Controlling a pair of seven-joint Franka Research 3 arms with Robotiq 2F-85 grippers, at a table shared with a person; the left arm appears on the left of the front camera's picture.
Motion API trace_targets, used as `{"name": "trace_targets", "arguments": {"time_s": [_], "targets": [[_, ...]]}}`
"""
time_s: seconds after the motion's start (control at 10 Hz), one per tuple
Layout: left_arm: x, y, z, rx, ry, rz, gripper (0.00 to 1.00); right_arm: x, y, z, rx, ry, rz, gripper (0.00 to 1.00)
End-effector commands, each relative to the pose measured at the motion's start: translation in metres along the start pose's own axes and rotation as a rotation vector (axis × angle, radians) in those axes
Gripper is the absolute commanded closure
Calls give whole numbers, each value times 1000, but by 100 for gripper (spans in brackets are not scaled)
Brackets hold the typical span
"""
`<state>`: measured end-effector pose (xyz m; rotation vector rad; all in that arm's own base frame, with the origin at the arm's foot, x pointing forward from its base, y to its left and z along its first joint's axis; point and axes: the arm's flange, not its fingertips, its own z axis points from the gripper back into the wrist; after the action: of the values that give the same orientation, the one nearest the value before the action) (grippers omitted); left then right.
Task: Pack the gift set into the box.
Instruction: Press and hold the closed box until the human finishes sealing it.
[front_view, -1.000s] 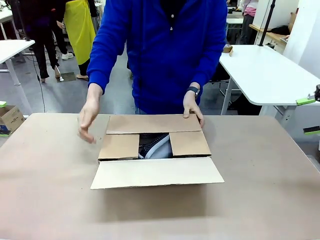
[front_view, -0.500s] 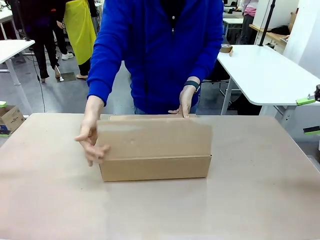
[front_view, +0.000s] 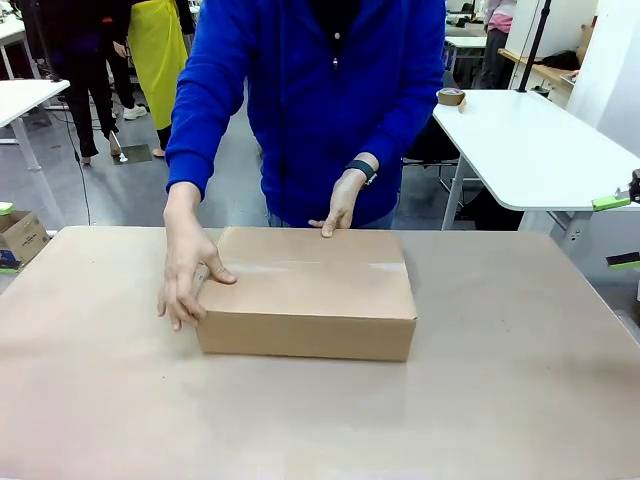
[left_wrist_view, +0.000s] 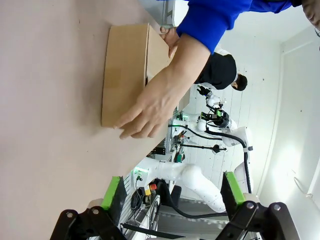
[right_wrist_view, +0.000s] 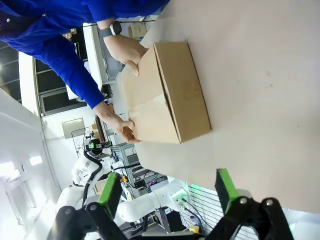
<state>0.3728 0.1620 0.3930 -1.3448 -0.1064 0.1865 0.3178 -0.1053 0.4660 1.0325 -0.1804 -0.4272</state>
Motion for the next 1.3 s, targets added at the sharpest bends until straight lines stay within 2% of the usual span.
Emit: {"name": "trace_targets", "arguments": {"time_s": [0.0, 1.2], "targets": [[-3, 0, 0, 4, -4, 9, 0, 0, -1, -2, 30, -6, 26, 0], [-3, 0, 0, 4, -4, 9, 0, 0, -1, -2, 30, -6, 26, 0]]}}
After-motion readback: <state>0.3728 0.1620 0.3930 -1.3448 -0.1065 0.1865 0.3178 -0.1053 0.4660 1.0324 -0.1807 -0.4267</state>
